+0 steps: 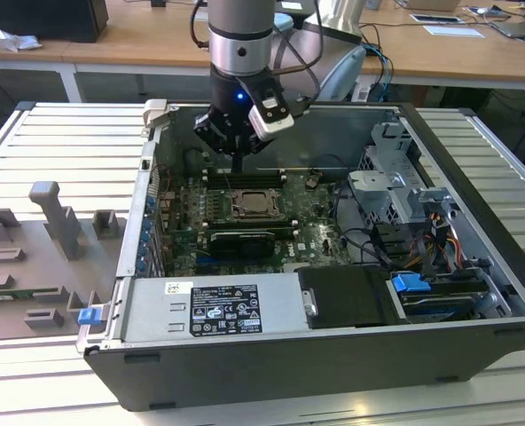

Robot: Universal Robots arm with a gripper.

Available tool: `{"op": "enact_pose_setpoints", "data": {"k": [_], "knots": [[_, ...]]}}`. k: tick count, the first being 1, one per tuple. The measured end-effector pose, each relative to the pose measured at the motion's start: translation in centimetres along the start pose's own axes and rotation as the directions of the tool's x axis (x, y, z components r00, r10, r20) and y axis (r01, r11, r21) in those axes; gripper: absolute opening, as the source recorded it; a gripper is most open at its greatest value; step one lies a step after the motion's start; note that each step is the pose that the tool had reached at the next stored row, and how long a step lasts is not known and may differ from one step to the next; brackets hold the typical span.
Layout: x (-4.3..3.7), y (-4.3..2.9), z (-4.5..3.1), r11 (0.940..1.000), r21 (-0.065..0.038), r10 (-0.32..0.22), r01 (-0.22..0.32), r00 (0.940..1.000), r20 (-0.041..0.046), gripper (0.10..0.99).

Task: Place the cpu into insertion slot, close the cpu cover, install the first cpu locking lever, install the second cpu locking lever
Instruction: 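Install the first cpu locking lever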

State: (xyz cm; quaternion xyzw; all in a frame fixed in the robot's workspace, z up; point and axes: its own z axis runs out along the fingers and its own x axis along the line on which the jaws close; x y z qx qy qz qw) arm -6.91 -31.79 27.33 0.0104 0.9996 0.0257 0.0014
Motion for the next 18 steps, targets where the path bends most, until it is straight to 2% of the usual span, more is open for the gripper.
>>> {"op": "enact_pose_setpoints", "data": {"k": [3,5,8,12,14,18], "knots": [[1.26,-0.04,0.2,1.0,0.0,-0.001,0.001,1.0,0.0005,0.106],[1.74,-0.05,0.32,1.0,-0.001,-0.005,0.005,1.0,0.0003,0.106],[2.09,-0.08,0.72,0.9988,-0.002,-0.05,0.05,0.9988,-0.002,0.106],[3.24,-0.04,1.04,0.9984,-0.006,-0.056,0.056,0.9984,-0.002,0.106],[3.4,0.59,1.26,0.9983,-0.007,-0.058,0.058,0.9983,-0.0023,0.106],[3.53,1.26,1.49,0.9982,-0.008,-0.059,0.059,0.9982,-0.0023,0.106]]}}
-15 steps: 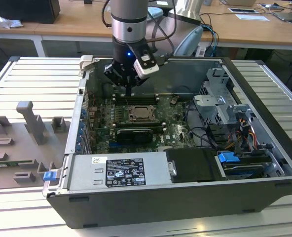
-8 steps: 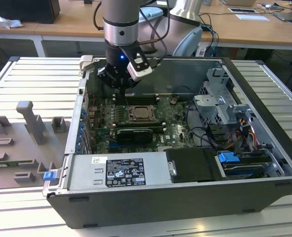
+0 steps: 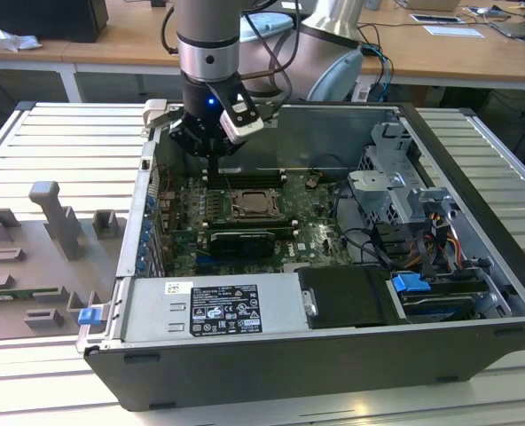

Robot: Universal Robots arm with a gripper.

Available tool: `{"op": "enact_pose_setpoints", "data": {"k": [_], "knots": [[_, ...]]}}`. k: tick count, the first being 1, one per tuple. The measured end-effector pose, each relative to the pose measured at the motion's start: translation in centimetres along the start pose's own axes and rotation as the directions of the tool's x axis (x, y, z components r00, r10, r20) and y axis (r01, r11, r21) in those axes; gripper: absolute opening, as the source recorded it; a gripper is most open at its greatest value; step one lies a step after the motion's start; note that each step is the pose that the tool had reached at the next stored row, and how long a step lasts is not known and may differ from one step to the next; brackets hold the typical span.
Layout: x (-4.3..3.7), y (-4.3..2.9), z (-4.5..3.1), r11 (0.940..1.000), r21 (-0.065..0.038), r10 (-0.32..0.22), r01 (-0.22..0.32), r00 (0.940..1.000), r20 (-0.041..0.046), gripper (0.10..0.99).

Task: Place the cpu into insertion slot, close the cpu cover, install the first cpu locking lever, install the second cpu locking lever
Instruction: 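Install the first cpu locking lever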

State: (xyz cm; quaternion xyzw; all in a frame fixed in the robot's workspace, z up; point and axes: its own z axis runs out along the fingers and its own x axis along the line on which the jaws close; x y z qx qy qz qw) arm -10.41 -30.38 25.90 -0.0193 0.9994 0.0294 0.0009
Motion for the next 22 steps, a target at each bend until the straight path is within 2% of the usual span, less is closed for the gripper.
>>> {"op": "enact_pose_setpoints", "data": {"k": [2,6,9,14,19,21,22], "knots": [[-0.03,0.43,0.11,1.0,0.0,-0.001,0.001,1.0,-0.0001,0.106],[-0.25,0.5,0.19,1.0,0.0,-0.001,0.001,1.0,-0.0001,0.106],[-1.11,0.48,0.22,1.0,0.0,-0.001,0.001,1.0,-0.0001,0.106],[-1.77,0.46,0.29,1.0,0.0,-0.001,0.001,1.0,0.0,0.106],[-4.39,0.37,0.7,1.0,0.0,-0.001,0.001,1.0,-0.0004,0.106],[-5.67,0.32,0.97,1.0,0.0,-0.001,0.001,1.0,-0.0007,0.106],[-5.9,0.3,1.05,1.0,-0.001,-0.001,0.001,1.0,-0.0007,0.106]]}}
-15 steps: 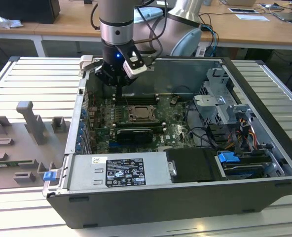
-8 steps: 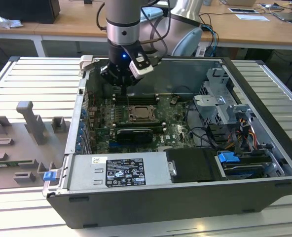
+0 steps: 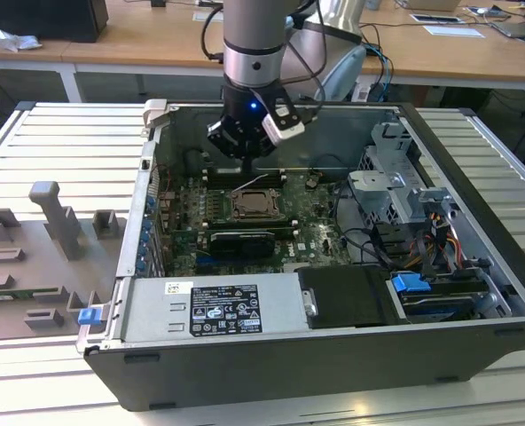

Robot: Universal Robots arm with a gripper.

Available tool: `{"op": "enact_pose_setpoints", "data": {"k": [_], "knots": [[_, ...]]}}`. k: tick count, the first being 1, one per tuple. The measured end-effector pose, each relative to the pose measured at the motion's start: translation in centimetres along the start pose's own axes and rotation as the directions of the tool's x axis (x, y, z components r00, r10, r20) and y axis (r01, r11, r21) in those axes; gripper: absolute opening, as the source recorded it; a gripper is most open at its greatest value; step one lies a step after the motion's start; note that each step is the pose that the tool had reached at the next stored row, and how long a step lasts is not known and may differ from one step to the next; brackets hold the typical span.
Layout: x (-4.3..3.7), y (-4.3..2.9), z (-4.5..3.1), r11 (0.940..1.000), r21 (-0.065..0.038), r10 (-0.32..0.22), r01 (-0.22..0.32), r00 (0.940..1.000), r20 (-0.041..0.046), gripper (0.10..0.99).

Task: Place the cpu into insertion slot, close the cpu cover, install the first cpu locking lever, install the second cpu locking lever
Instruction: 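Install the first cpu locking lever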

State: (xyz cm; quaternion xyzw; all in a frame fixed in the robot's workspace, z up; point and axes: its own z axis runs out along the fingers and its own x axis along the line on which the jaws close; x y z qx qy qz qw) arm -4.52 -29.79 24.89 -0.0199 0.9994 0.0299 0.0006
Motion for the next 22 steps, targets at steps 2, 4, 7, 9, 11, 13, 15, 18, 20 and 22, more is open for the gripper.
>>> {"op": "enact_pose_setpoints", "data": {"k": [2,4,7,9,11,13,15,18,20,22], "knots": [[-0.3,-0.03,0.06,1.0,-0.007,0.0,0.0,1.0,0.0002,0.106],[-0.38,-0.02,0.09,0.9997,-0.026,-0.001,0.001,1.0,0.0009,0.106],[-0.43,-0.04,0.33,0.9991,-0.037,-0.022,0.022,0.9998,0.0006,0.106],[-0.48,-0.05,0.46,0.9987,-0.038,-0.033,0.033,0.9994,0.0002,0.106],[-0.67,-0.07,0.68,0.9985,-0.039,-0.037,0.037,0.9993,0.0,0.106],[-0.95,-0.07,1.04,0.9985,-0.039,-0.038,0.038,0.9993,0.0,0.106],[-1.1,-0.07,1.39,0.9985,-0.039,-0.038,0.038,0.9993,-0.0001,0.106],[-1.15,0.03,1.94,0.9985,-0.039,-0.039,0.039,0.9993,0.0,0.106],[-1.18,0.15,2.06,0.9985,-0.039,-0.039,0.039,0.9992,-0.0001,0.106],[-1.22,0.34,2.2,0.9985,-0.039,-0.039,0.039,0.9993,0.0001,0.106]]}}
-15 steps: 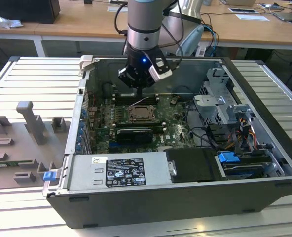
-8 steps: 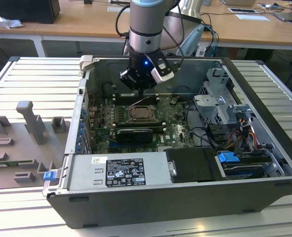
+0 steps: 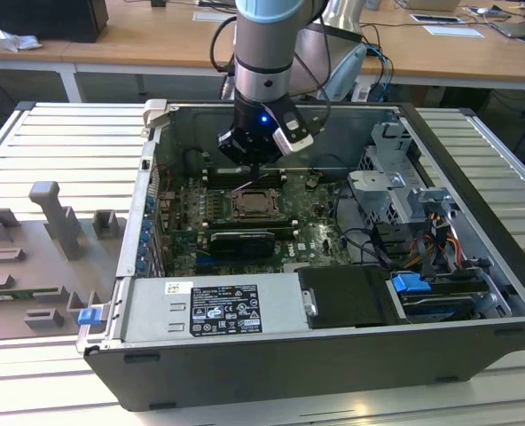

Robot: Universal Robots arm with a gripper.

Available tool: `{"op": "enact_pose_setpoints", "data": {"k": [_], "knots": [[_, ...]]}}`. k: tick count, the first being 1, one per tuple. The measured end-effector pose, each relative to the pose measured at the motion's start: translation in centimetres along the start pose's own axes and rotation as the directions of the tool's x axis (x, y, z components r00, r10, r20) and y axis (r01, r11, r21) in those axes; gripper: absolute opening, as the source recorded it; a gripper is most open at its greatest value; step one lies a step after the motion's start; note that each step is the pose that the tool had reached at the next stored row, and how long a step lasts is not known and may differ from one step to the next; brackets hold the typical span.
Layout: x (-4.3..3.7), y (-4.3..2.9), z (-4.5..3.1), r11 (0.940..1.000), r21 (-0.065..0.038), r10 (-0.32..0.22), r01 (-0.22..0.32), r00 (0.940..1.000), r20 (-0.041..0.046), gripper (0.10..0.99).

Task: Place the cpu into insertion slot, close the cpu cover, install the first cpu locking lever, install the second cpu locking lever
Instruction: 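Install the first cpu locking lever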

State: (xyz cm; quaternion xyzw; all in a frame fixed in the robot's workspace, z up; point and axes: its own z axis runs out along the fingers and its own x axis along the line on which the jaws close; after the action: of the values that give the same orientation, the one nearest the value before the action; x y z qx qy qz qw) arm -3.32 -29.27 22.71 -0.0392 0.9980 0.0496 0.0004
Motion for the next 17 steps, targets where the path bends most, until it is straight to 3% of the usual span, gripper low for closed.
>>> {"op": "enact_pose_setpoints", "data": {"k": [4,8,17], "knots": [[-0.12,0.31,0.24,1.0,-0.001,0.0,0.0,1.0,-0.0001,0.106],[-0.37,0.27,0.43,0.9999,-0.015,0.0,0.0,1.0,0.0011,0.106],[-1.14,0.13,1.23,0.9999,-0.015,0.004,-0.004,1.0,0.0015,0.106]]}}
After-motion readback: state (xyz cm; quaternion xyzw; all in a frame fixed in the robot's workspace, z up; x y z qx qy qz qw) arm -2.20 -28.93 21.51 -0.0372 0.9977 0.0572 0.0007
